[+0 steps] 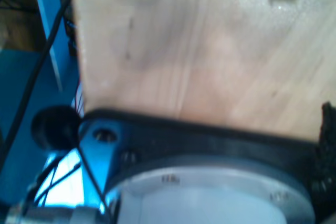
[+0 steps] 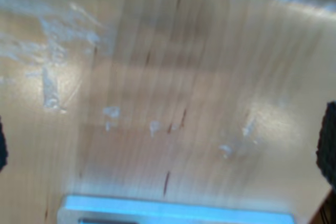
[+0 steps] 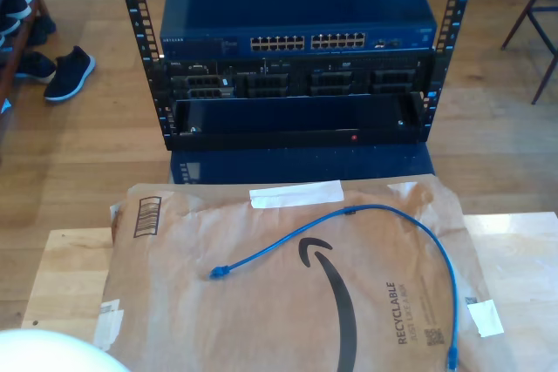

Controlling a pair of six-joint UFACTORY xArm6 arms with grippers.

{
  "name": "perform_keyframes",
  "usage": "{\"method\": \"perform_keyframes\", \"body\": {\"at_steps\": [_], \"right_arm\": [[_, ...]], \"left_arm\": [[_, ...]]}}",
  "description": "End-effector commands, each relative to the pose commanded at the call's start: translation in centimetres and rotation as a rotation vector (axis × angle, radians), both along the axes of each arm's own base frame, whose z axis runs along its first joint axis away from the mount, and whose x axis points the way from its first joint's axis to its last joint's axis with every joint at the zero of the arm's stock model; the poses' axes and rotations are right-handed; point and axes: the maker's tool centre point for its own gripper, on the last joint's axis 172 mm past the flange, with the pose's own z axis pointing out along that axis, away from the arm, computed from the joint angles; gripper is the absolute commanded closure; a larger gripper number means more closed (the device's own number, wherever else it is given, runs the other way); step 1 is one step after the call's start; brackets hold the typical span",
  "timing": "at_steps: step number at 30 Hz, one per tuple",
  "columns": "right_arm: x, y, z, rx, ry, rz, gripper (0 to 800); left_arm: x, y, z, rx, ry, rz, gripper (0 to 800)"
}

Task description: Grab the cable and plug it in

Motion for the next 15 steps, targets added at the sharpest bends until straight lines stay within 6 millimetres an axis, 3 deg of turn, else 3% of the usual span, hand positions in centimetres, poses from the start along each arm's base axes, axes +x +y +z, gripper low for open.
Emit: {"method": "perform_keyframes", "body": {"at_steps": [5,9,12,15], "right_arm": [[0.1,-1.6,4.7,0.015,0.022,-0.06,3],[0.8,-3.4,8.7,-0.012,0.029,-0.143,3],[4.3,-4.0,10.1,-0.046,0.003,-0.16,3],[8.3,-3.4,10.9,-0.071,-0.001,-0.146,3]], "left_arm": [[-0.2,1.3,2.5,0.006,0.007,-0.001,0],[1.7,4.5,7.1,0.028,-0.025,-0.023,0],[4.0,5.5,10.7,0.017,-0.068,0.02,0],[8.0,4.8,12.8,-0.028,-0.069,0.054,0]]}}
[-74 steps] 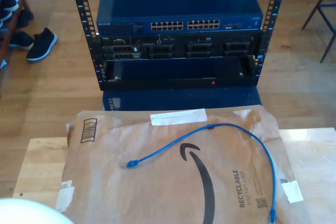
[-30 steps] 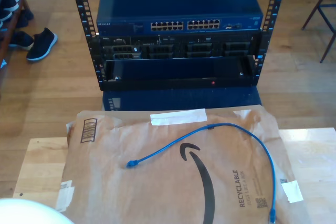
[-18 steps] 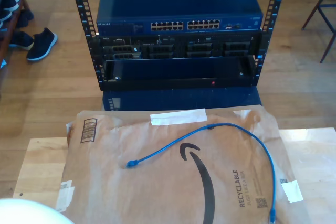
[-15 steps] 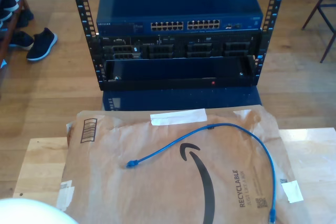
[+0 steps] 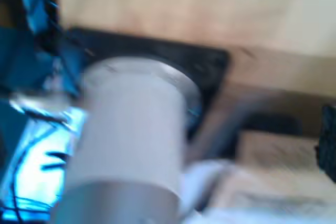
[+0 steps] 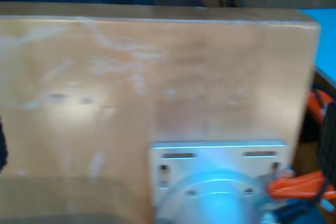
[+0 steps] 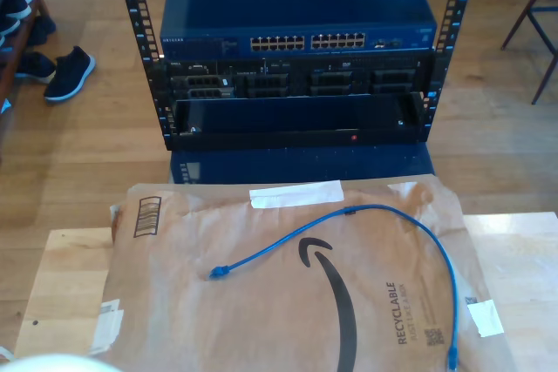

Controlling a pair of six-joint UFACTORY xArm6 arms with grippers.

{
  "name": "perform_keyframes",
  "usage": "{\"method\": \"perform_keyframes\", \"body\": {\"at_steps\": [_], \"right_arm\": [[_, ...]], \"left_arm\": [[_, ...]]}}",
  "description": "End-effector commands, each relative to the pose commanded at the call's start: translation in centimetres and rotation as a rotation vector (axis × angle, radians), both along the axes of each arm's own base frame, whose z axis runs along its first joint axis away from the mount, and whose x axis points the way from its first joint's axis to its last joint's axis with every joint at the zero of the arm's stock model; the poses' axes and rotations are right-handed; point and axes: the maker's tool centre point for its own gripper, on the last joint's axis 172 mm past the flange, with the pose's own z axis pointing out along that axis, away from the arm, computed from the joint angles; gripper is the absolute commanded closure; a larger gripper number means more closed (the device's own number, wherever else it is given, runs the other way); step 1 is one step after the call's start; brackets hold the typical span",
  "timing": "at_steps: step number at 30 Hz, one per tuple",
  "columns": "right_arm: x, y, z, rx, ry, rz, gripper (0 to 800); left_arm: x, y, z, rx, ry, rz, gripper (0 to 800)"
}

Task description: Grab the cable and plug it in

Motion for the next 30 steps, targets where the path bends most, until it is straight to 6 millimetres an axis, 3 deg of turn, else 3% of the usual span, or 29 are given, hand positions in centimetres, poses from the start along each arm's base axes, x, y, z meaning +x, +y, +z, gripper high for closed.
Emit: {"method": "perform_keyframes", "body": {"at_steps": [4,7,11,16,19,22,28,30], "right_arm": [[4.7,2.5,0.4,-0.032,0.02,-0.031,3],[8.2,5.7,0.5,-0.053,0.034,-0.033,3],[13.1,12.4,1.3,-0.089,0.023,0.062,4],[19.0,23.4,2.8,-0.129,0.011,0.147,4],[21.2,29.2,3.2,-0.143,0.017,0.197,4],[22.7,34.9,2.5,-0.162,0.044,0.277,4],[26.2,43.6,-2.4,-0.14,-0.025,0.337,4],[26.4,46.3,-3.1,-0.095,-0.058,0.346,4]], "left_arm": [[4.6,-1.4,0.4,0.002,0.139,0.007,0],[8.0,-3.2,0.5,0.02,0.214,-0.002,0],[13.6,-7.1,1.3,0.037,0.237,-0.015,0],[18.4,-11.6,1.1,0.145,0.264,-0.088,0],[19.7,-13.8,0.7,0.181,0.273,-0.123,0],[20.8,-15.0,0.0,0.203,0.273,-0.13,0],[21.5,-16.8,-0.7,0.222,0.282,-0.158,0],[21.6,-17.1,-1.2,0.224,0.293,-0.16,0]]}}
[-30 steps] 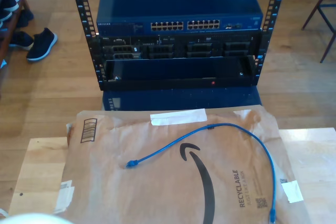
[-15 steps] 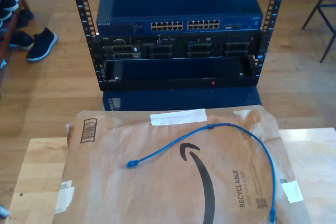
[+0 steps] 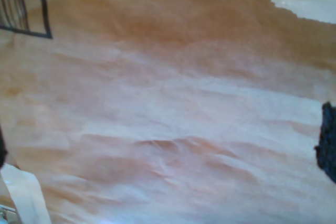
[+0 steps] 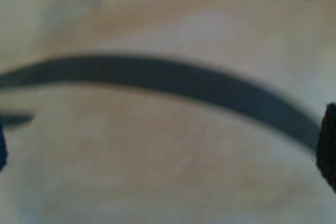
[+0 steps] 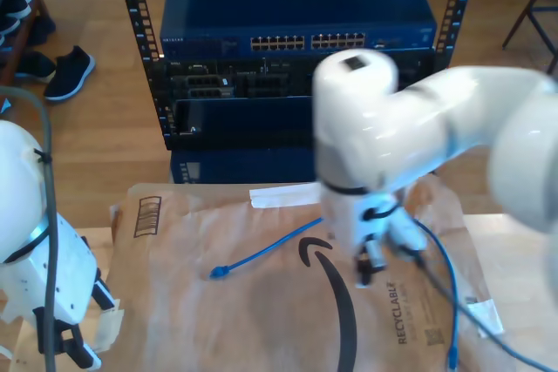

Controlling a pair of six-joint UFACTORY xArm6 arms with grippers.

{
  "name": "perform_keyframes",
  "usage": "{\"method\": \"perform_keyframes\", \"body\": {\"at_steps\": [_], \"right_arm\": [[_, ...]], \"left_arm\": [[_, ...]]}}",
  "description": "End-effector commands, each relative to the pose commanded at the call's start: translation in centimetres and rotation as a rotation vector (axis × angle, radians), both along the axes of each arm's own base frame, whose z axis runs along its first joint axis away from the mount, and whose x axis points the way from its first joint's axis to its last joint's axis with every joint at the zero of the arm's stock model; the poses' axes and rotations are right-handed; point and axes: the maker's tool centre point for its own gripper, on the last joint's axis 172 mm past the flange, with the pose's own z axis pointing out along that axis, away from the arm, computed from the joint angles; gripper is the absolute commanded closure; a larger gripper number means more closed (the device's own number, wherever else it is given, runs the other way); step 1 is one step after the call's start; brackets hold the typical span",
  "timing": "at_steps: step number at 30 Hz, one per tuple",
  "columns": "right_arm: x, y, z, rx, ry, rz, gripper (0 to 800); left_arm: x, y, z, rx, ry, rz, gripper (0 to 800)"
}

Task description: Grab the cable and plug it in

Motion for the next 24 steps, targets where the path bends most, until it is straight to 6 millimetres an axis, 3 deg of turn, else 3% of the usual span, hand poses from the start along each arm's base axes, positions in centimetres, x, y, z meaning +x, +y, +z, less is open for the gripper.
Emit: {"method": "perform_keyframes", "body": {"at_steps": [2,7,15,24], "right_arm": [[0.3,1.9,0.3,0.06,-0.016,-0.019,4],[1.1,4.2,0.7,0.125,-0.035,-0.041,4],[2.0,7.2,-3.1,0.114,0.026,0.001,6],[1.9,8.7,-6.3,0.093,0.055,0.08,7]], "left_arm": [[0.3,0.1,-0.2,0.007,-0.001,0.018,0],[1.1,0.4,-0.4,0.021,-0.018,0.046,0],[1.3,0.5,-0.7,0.023,-0.013,0.052,0],[1.3,0.0,-0.8,0.022,-0.01,0.039,0]]}}
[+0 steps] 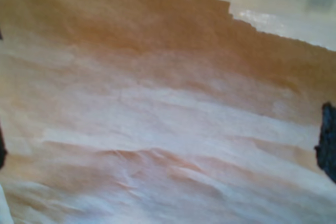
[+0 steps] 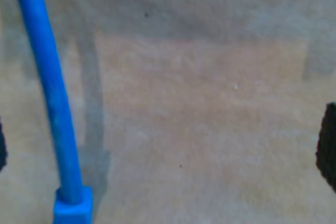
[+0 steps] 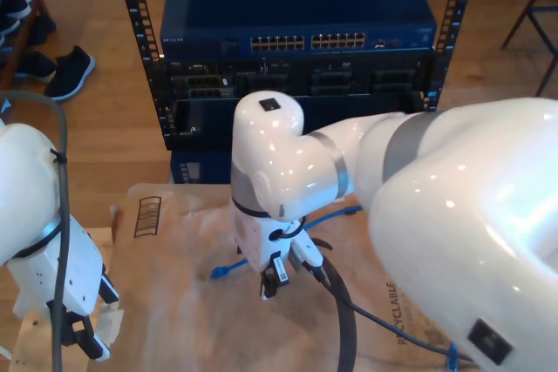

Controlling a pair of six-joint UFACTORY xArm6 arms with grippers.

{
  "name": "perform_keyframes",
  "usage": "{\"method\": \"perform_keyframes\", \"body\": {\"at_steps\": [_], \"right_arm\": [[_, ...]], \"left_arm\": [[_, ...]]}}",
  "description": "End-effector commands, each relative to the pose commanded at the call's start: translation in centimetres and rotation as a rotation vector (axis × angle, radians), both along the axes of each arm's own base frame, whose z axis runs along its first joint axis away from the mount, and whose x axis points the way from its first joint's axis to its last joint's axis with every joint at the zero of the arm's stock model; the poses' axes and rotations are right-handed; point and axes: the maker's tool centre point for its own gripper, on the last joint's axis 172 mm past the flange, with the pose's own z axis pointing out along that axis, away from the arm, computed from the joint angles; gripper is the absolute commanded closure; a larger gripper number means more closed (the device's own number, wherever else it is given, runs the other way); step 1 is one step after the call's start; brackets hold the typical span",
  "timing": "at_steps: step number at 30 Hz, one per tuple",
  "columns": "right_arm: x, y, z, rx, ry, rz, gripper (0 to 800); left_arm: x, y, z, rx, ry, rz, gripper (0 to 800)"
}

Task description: Grab the cable and plug it in

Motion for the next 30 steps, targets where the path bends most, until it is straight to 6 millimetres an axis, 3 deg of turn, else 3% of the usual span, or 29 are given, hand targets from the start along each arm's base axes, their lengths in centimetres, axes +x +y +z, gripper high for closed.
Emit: {"method": "perform_keyframes", "body": {"at_steps": [16,19,24,28,30], "right_arm": [[1.3,0.1,-0.2,0.005,-0.013,-0.015,71],[1.4,0.1,-0.2,0.005,-0.016,-0.017,119],[2.1,0.2,-0.2,0.02,-0.044,-0.026,368],[3.0,0.0,-0.3,0.041,-0.061,-0.059,712],[3.6,-0.2,-0.4,0.066,-0.082,-0.093,798]], "left_arm": [[0.1,-0.5,-0.3,0.005,0.001,-0.006,0],[0.1,-0.4,-0.3,0.005,0.001,-0.004,0],[0.1,-0.5,-0.3,0.003,0.002,-0.004,0],[-0.1,-0.5,-0.3,0.002,0.006,-0.005,0],[0.0,-0.5,-0.1,0.003,0.004,-0.002,0]]}}
